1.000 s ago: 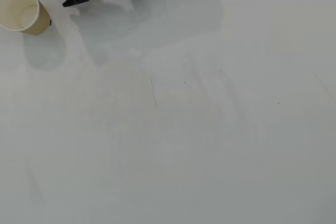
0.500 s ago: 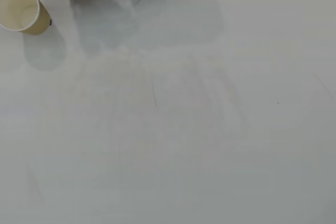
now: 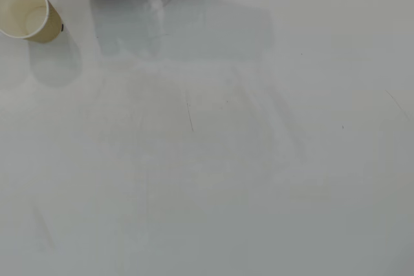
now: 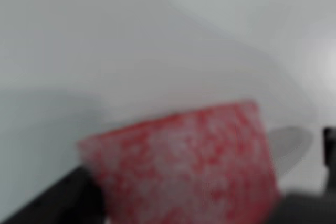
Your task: Pick up the cube and drop it in the cup.
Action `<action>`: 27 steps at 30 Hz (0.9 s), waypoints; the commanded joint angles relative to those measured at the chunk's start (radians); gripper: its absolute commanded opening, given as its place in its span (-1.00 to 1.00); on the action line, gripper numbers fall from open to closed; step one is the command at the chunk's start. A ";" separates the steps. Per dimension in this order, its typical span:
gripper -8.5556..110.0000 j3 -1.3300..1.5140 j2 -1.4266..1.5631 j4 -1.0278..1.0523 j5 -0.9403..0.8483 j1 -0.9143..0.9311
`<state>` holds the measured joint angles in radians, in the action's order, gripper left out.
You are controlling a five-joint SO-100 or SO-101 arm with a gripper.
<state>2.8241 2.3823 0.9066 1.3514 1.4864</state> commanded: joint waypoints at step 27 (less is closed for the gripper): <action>-0.43 -0.087 0.031 0.015 -0.008 -0.028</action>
<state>2.8026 2.3838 0.9741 1.3499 1.4742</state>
